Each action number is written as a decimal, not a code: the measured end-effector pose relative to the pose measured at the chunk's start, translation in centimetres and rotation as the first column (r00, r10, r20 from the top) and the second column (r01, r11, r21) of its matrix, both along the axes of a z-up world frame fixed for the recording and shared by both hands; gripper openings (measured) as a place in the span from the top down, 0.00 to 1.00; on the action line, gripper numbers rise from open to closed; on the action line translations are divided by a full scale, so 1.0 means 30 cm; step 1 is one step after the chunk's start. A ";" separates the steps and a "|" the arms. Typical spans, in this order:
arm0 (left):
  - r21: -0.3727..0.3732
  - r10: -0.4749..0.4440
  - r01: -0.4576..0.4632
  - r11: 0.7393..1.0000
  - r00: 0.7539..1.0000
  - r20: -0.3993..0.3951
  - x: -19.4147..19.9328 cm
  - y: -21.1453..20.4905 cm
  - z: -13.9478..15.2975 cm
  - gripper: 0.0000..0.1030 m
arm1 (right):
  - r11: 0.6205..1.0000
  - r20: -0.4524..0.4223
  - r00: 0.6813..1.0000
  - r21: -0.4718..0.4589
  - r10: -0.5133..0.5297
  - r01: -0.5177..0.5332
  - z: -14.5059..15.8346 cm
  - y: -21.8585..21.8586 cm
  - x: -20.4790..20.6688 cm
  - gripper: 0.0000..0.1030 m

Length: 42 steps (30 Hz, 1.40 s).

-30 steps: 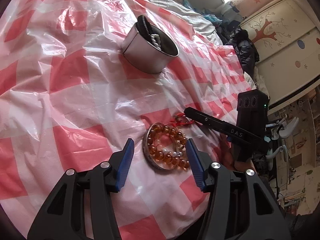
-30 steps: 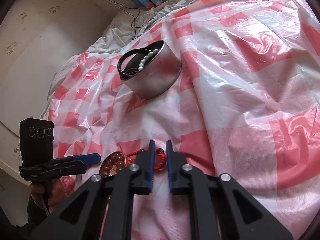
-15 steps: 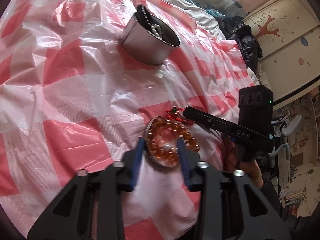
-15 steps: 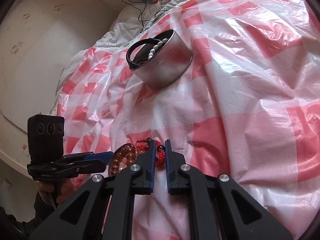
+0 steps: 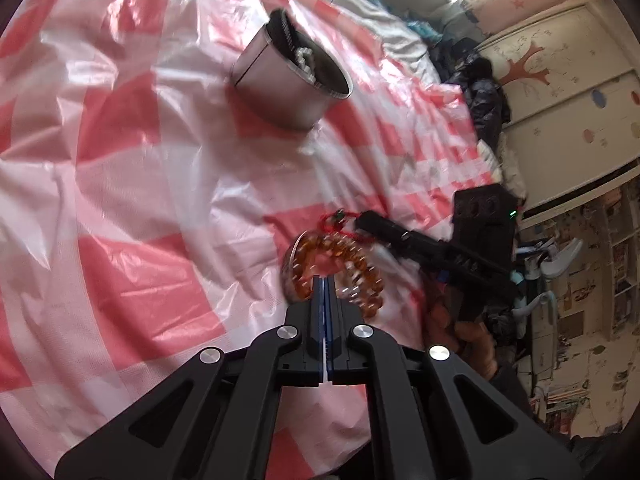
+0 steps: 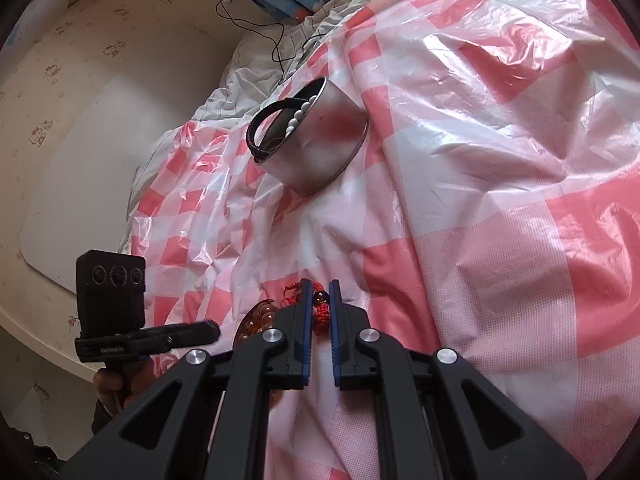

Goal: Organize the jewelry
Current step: 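Grasp and lift the silver bangle with the left tool while the right tool grasps the red-bead bracelet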

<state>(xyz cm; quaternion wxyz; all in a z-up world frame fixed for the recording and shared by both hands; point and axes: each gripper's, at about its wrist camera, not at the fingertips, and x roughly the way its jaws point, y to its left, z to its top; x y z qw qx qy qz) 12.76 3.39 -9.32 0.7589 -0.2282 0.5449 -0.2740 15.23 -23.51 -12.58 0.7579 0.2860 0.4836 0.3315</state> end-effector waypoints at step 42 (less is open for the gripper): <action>0.075 0.177 -0.196 0.978 0.963 0.202 0.006 0.098 0.145 1.00 | 1.000 -0.011 1.000 0.000 0.006 -0.006 -0.004 0.007 -0.001 0.92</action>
